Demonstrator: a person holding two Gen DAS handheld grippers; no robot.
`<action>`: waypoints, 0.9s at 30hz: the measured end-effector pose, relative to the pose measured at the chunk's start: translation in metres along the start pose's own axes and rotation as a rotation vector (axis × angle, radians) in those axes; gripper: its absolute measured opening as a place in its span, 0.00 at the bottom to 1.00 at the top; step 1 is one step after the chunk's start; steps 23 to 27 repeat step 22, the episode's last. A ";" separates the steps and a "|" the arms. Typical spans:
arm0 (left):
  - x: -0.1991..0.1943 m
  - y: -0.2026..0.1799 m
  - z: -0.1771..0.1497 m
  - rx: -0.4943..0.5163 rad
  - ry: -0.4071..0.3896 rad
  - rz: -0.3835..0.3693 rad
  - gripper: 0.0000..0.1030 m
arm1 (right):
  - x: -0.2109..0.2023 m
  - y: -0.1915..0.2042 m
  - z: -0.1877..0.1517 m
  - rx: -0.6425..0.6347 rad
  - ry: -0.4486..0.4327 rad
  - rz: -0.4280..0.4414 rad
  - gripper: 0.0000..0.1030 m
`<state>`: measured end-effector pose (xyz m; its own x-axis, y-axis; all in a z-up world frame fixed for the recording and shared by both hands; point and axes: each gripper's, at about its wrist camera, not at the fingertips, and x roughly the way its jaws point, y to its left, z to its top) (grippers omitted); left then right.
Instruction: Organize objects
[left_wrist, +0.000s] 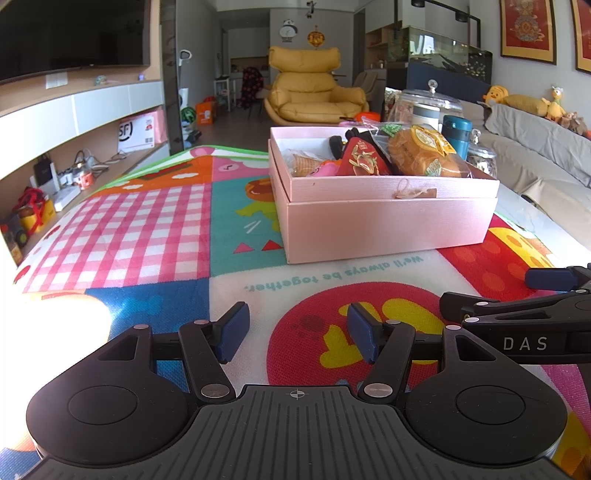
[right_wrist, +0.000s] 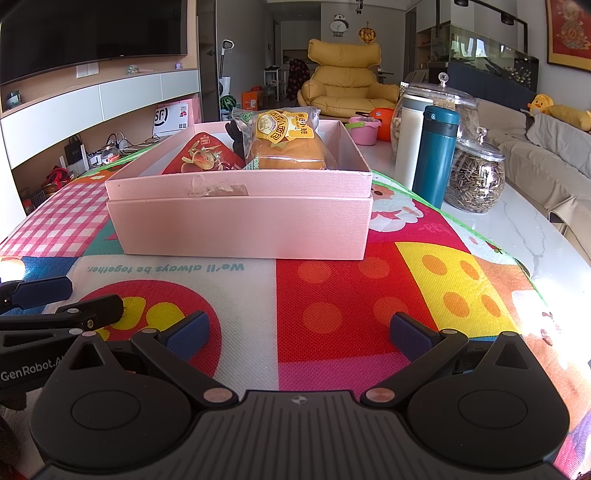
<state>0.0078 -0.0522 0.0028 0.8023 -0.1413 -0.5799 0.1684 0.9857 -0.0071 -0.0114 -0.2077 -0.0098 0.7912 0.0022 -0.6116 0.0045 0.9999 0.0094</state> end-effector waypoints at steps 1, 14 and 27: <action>0.000 0.000 0.000 0.000 0.000 0.000 0.63 | 0.000 0.000 0.000 0.000 0.000 0.000 1.00; 0.000 0.000 0.000 0.003 0.000 0.002 0.64 | 0.000 0.000 0.000 0.000 0.000 0.000 1.00; 0.000 0.002 0.000 0.002 -0.001 0.001 0.63 | 0.000 0.000 0.000 0.000 0.000 0.000 1.00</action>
